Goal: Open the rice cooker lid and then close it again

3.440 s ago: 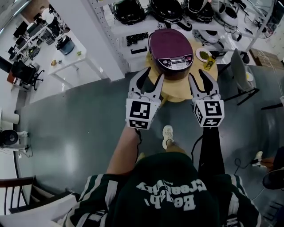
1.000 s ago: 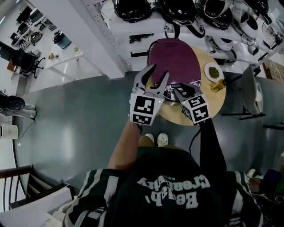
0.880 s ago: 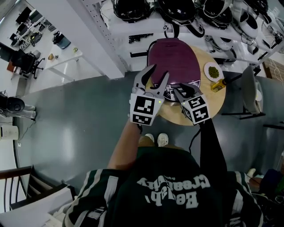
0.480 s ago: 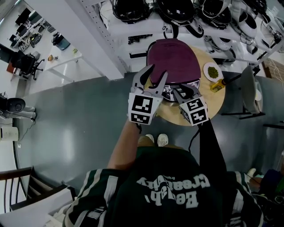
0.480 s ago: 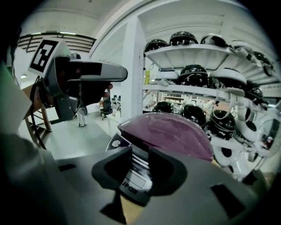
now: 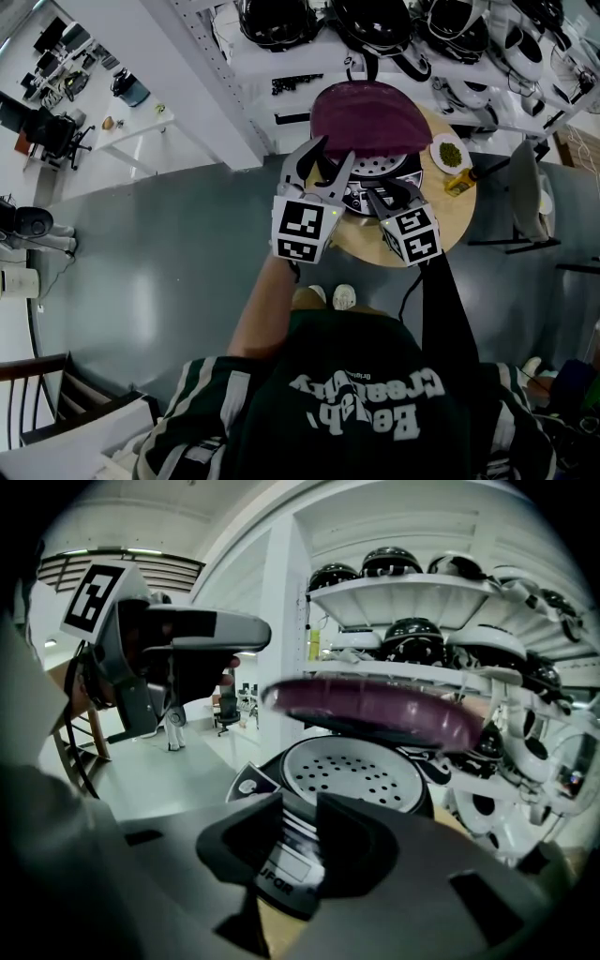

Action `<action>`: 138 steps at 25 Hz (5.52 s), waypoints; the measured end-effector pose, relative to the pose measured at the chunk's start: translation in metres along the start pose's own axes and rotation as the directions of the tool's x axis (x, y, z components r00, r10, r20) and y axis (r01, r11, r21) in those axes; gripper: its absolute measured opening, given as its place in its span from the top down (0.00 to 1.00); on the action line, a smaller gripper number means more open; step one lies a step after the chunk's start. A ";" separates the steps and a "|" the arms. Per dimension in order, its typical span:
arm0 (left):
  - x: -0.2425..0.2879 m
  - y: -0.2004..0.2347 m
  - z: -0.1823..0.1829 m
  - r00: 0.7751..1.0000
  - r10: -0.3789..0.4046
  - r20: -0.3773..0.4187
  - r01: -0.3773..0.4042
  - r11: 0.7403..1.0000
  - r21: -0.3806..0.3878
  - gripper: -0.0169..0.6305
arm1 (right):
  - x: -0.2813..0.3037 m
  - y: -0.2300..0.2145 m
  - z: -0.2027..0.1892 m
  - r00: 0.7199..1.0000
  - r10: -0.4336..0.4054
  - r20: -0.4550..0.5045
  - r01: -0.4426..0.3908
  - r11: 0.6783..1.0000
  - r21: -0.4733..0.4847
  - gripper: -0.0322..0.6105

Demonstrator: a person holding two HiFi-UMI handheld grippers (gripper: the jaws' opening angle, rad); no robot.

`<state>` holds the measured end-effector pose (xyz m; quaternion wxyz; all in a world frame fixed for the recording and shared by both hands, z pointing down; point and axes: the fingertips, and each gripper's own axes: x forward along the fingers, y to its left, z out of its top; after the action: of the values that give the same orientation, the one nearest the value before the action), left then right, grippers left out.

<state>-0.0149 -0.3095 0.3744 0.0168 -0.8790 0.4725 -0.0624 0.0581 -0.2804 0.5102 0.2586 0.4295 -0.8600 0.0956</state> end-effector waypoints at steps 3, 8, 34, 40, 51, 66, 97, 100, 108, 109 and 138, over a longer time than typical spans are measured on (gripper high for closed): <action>0.000 -0.002 -0.001 1.000 -0.009 0.000 0.009 1.000 -0.004 0.71 | 0.000 0.000 0.000 1.000 0.000 0.002 0.000 1.000 0.000 0.77; 0.000 -0.004 -0.003 1.000 -0.013 -0.003 0.013 1.000 -0.002 0.71 | 0.001 0.001 -0.002 1.000 -0.006 -0.002 0.006 1.000 -0.005 0.76; 0.001 0.018 -0.008 1.000 0.015 -0.023 -0.015 1.000 0.011 0.71 | -0.002 -0.003 0.007 0.999 0.037 0.025 -0.038 0.999 0.024 0.76; 0.008 0.048 0.002 0.998 0.055 -0.021 -0.054 0.998 0.036 0.72 | -0.012 -0.032 0.062 0.989 -0.002 0.149 -0.003 1.000 0.027 0.71; 0.085 0.126 0.061 0.999 0.008 0.033 -0.008 1.000 0.004 0.70 | -0.010 -0.145 0.216 0.921 -0.170 0.351 0.187 0.982 -0.014 0.67; 0.172 0.174 0.118 0.992 -0.114 0.051 0.118 0.989 -0.085 0.68 | 0.040 -0.225 0.320 0.907 -0.240 0.346 0.247 0.969 0.025 0.61; 0.089 0.081 0.064 0.989 -0.147 -0.021 0.139 0.969 -0.202 0.66 | -0.025 -0.158 0.210 0.964 -0.037 0.263 0.007 0.993 0.115 0.66; 0.075 0.061 0.050 0.988 -0.152 -0.040 0.141 0.968 -0.208 0.66 | -0.035 -0.144 0.186 0.971 -0.007 0.239 -0.018 0.995 0.103 0.65; 0.049 0.020 0.005 0.985 -0.131 -0.113 0.104 0.971 -0.216 0.66 | -0.043 -0.112 0.126 0.986 0.066 0.156 -0.080 0.994 0.080 0.64; 0.047 0.017 -0.001 0.984 -0.127 -0.125 0.097 0.970 -0.221 0.66 | -0.043 -0.109 0.119 0.987 0.074 0.145 -0.086 0.993 0.081 0.64; 0.044 -0.034 -0.104 0.938 -0.152 -0.312 0.054 0.952 -0.301 0.69 | -0.003 -0.076 0.018 0.989 0.147 -0.019 -0.141 0.972 0.191 0.64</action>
<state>0.0237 -0.3242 0.4847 -0.1940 -0.8727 0.4254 -0.1408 0.1125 -0.3319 0.4893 0.2233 0.3869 -0.8715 0.2023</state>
